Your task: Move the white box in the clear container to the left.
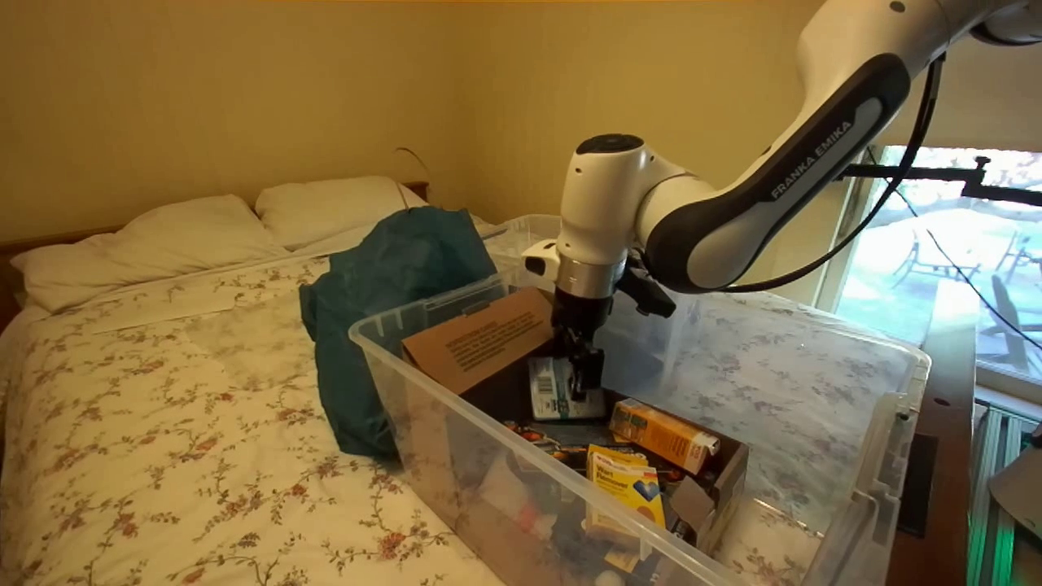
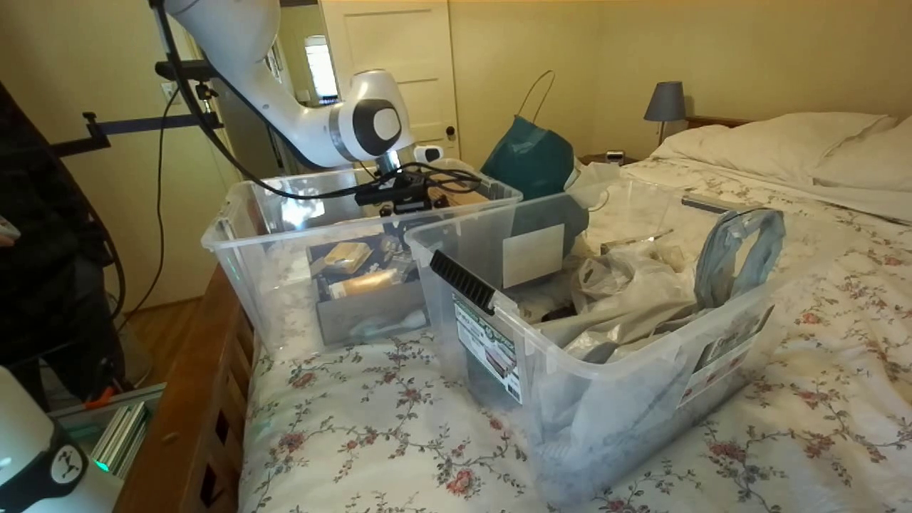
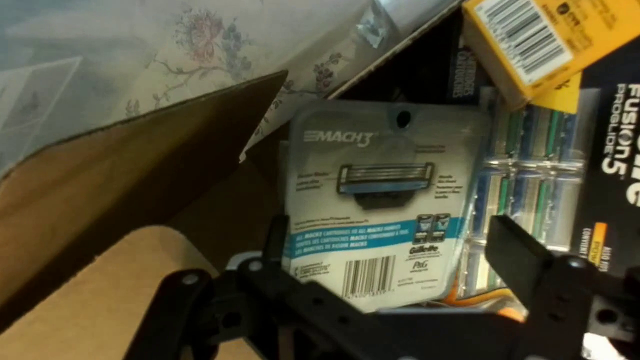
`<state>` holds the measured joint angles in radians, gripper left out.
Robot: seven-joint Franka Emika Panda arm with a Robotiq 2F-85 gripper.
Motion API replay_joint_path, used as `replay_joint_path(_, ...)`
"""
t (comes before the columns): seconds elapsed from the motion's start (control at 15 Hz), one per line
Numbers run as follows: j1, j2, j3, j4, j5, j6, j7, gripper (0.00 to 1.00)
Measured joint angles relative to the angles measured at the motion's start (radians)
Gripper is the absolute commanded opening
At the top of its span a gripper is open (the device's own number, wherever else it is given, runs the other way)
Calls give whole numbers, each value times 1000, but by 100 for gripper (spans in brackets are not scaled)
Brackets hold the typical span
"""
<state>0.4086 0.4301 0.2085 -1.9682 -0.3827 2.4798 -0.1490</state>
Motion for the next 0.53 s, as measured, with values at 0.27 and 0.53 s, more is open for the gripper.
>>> replay_joint_path(0.27, 0, 25, -11, 43, 0, -48, 7, 100)
replay_joint_path(0.53, 0, 28, -11, 64, 1, -111, 29, 100)
